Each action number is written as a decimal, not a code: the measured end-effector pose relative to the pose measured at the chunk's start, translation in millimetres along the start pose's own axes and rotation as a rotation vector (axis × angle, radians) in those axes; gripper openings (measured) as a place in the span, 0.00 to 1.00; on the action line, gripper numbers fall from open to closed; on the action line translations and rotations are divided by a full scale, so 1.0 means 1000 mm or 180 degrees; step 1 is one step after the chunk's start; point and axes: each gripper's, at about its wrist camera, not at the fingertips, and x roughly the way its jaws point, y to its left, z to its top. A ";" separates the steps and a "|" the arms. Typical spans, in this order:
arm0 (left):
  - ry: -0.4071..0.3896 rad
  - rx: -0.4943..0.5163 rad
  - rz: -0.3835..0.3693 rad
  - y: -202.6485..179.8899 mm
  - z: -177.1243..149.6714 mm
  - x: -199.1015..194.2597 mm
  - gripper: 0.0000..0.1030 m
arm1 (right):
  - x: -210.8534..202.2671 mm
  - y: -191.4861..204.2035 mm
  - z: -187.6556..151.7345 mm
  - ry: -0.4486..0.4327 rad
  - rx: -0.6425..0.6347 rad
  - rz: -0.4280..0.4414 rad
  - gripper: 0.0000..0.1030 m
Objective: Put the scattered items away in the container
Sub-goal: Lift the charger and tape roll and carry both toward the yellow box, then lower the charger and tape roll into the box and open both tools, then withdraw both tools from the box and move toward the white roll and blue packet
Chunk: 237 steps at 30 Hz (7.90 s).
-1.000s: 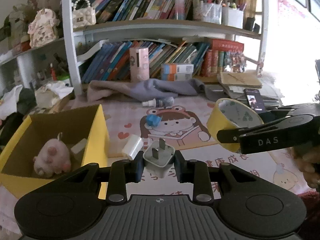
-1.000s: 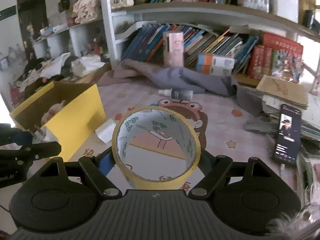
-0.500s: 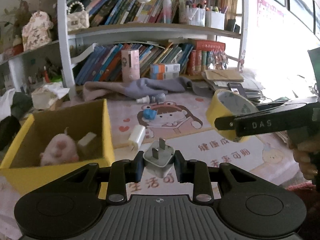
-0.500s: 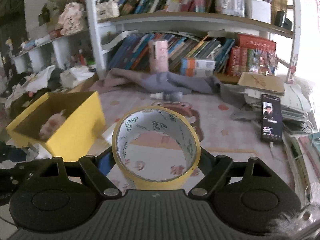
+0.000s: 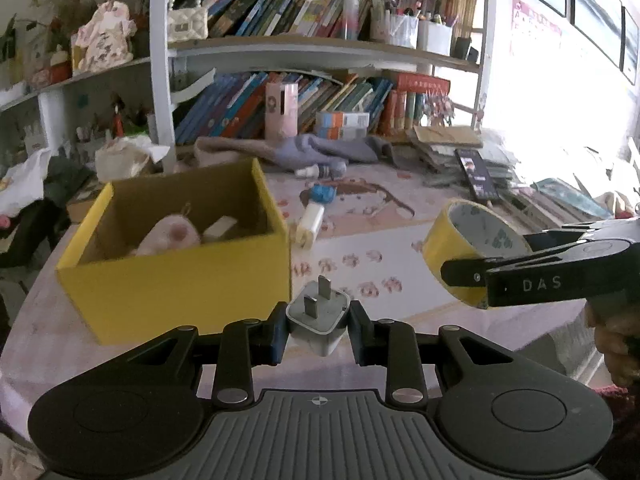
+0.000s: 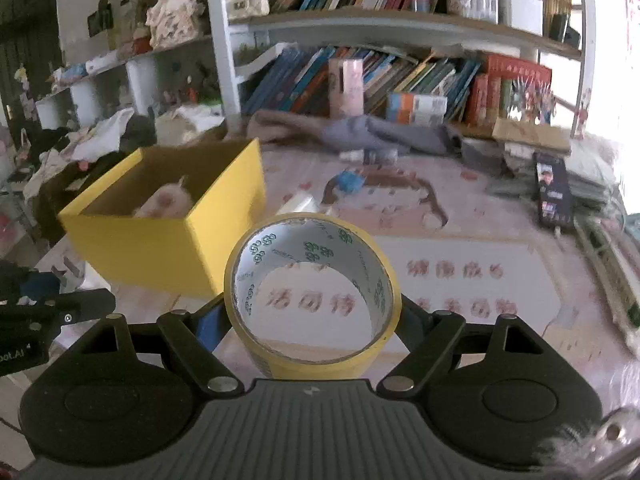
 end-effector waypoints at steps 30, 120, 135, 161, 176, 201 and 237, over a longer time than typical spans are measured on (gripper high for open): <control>-0.0018 -0.0376 0.0230 0.059 -0.042 -0.060 0.28 | -0.008 0.112 -0.016 0.0284 -0.0647 0.0513 0.79; 0.1007 -0.0166 0.0354 0.168 0.062 0.169 0.31 | 0.252 0.137 0.141 0.1111 -0.2019 0.1559 0.82; 0.0481 -0.0210 0.0538 0.161 0.072 0.124 0.64 | 0.204 0.127 0.147 0.0657 -0.1778 0.1331 0.86; -0.0124 -0.0244 0.0718 0.129 0.033 -0.006 0.83 | 0.045 0.132 0.105 -0.0469 -0.1752 0.0885 0.87; -0.0305 -0.0248 0.0687 0.107 0.012 -0.053 0.83 | -0.003 0.106 0.072 -0.0545 -0.1259 0.0595 0.87; -0.0281 -0.0231 0.0613 0.054 -0.030 -0.065 0.87 | -0.028 0.097 -0.005 -0.0438 -0.0767 0.0083 0.87; -0.0137 0.0310 -0.0366 -0.015 0.008 0.027 0.87 | -0.009 0.015 -0.004 -0.0087 -0.0530 -0.0552 0.87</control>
